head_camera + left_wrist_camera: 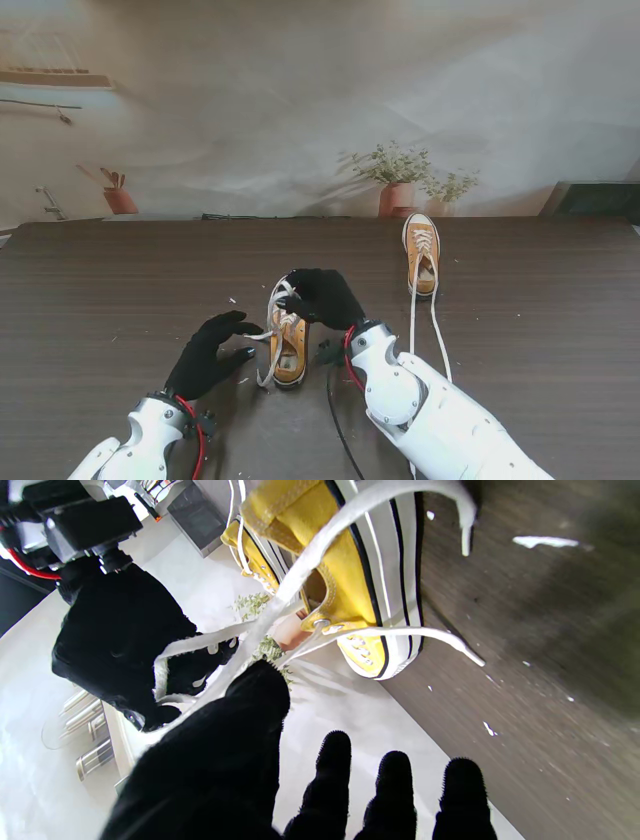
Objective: Tie the shoelaces into a bow on the shoes
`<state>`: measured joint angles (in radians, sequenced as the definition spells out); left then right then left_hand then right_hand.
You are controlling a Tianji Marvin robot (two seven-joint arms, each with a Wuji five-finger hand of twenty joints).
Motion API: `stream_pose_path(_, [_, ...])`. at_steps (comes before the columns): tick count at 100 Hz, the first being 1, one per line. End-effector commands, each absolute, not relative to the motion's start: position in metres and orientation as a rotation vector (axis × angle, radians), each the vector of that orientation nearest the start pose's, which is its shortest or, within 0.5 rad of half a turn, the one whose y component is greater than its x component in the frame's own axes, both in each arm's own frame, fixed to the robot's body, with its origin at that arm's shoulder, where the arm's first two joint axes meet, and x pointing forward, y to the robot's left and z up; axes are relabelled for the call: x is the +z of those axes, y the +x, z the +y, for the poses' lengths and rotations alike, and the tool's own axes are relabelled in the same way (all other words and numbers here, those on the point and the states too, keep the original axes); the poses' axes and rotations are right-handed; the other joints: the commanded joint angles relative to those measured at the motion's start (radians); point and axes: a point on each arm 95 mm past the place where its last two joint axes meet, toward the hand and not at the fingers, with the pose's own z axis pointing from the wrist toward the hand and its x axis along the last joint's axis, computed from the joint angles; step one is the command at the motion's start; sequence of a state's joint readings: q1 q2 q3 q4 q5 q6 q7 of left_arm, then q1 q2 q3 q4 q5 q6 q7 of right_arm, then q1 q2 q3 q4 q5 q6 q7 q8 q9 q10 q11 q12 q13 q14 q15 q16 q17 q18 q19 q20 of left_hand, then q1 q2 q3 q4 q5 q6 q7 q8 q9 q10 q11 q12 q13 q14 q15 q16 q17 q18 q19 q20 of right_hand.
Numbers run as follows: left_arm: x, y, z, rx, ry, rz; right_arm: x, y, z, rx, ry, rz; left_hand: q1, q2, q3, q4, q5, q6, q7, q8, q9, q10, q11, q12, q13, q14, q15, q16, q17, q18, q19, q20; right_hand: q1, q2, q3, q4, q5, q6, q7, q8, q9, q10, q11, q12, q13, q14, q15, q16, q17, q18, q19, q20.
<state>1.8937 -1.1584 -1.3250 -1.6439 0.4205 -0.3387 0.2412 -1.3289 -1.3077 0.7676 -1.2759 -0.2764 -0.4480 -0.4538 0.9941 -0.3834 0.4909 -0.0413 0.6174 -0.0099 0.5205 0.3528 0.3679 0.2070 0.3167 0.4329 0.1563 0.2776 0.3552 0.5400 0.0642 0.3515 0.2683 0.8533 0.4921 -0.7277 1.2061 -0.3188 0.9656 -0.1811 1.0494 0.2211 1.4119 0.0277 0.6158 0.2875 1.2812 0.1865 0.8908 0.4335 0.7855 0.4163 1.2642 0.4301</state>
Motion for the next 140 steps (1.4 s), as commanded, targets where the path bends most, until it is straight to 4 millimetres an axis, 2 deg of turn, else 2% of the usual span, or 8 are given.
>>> stream_pose_path(1, [-0.371,0.308,0.008,-2.074,-1.746,0.963,-0.342,0.399,0.162,-2.551,-1.544,-0.978,0.039,0.010,0.003,-0.018,-0.003,-0.093,-0.001,-0.011,-0.025,-0.023,-0.001,-0.008,0.006,-0.019,0.014,-0.001,-0.007,-0.029,-0.013,0.002,-0.009,-0.008,0.061,-0.006,-0.008,-0.085,0.017,-0.009,0.045,-0.009,0.014,0.009,0.024,-0.021,-0.007,-0.011,-0.007,-0.015,0.007,-0.002])
stream_pose_path(37, [-0.371,0.327,-0.009,-2.135,-1.768,0.906,-0.343,0.406,0.161,-2.545,-1.520,-0.984,-0.029,-0.012,-0.026,-0.004,-0.036,-0.131,-0.006,-0.015,-0.021,-0.032,0.006,-0.005,0.013,-0.020,0.023,0.003,-0.003,-0.031,-0.008,0.006,-0.007,-0.011,0.062,-0.006,-0.006,-0.083,0.019,-0.012,0.046,-0.009,0.017,0.011,0.025,-0.022,-0.012,-0.013,-0.007,-0.018,0.005,0.002])
stream_pose_path(56, [-0.375,0.336,-0.015,-2.139,-1.773,0.858,-0.345,0.406,0.158,-2.550,-1.518,-0.995,-0.144,-0.089,0.094,-0.015,-0.025,-0.118,0.036,0.004,-0.008,-0.029,0.017,0.000,0.023,-0.013,0.034,0.006,0.006,-0.021,-0.005,0.011,-0.006,-0.010,0.062,-0.006,-0.005,-0.081,0.020,-0.012,0.045,-0.007,0.017,0.012,0.025,-0.022,-0.012,-0.013,-0.007,-0.020,0.001,0.002])
stream_pose_path(62, [-0.375,0.336,-0.016,-2.135,-1.780,0.843,-0.345,0.406,0.157,-2.550,-1.518,-0.999,-0.115,-0.123,0.062,-0.055,-0.024,-0.145,0.149,0.091,-0.004,-0.026,0.026,0.006,0.026,-0.012,0.039,0.007,0.010,-0.017,-0.004,0.013,-0.005,-0.010,0.062,-0.006,-0.004,-0.079,0.020,-0.012,0.046,-0.007,0.018,0.012,0.025,-0.023,-0.012,-0.013,-0.006,-0.021,0.000,0.002])
stream_pose_path(74, [-0.377,0.336,-0.015,-2.107,-1.768,0.770,-0.346,0.406,0.155,-2.551,-1.519,-1.008,-0.094,-0.177,0.000,-0.049,-0.098,-0.161,0.436,0.324,0.017,-0.021,0.072,0.039,0.041,-0.002,0.059,0.012,0.030,0.000,0.003,0.018,-0.006,-0.010,0.062,-0.007,-0.005,-0.079,0.019,-0.012,0.047,-0.007,0.018,0.012,0.025,-0.023,-0.013,-0.013,-0.005,-0.021,-0.001,0.003])
stream_pose_path(85, [-0.378,0.335,-0.014,-2.098,-1.769,0.736,-0.346,0.405,0.155,-2.550,-1.521,-1.008,-0.157,-0.209,0.050,-0.072,-0.137,-0.131,0.473,0.393,0.011,-0.021,0.097,0.074,0.038,0.000,0.067,0.009,0.032,0.002,0.003,0.020,-0.004,-0.012,0.063,-0.006,-0.004,-0.079,0.019,-0.011,0.045,-0.002,0.017,0.012,0.025,-0.022,-0.012,-0.012,-0.006,-0.021,-0.002,0.003])
stream_pose_path(108, [-0.380,0.338,-0.021,-2.121,-1.822,0.726,-0.346,0.404,0.155,-2.552,-1.522,-1.011,-0.248,-0.211,0.168,-0.049,-0.106,-0.049,0.054,0.104,-0.014,-0.023,0.063,0.047,0.030,-0.003,0.058,0.005,0.024,-0.003,0.000,0.021,-0.005,-0.012,0.064,-0.007,-0.002,-0.076,0.020,-0.010,0.047,-0.003,0.017,0.012,0.025,-0.023,-0.011,-0.011,-0.004,-0.022,-0.003,0.004])
stream_pose_path(140, [-0.377,0.347,-0.037,-2.212,-1.915,0.640,-0.346,0.402,0.154,-2.557,-1.517,-1.019,-0.177,-0.209,0.242,-0.031,-0.007,-0.146,0.104,0.081,0.021,-0.040,0.061,0.038,0.047,-0.010,0.061,0.006,0.031,-0.002,0.000,0.018,-0.004,-0.015,0.066,-0.006,0.000,-0.075,0.020,-0.008,0.049,0.000,0.017,0.013,0.025,-0.022,-0.010,-0.011,-0.003,-0.025,-0.004,0.004])
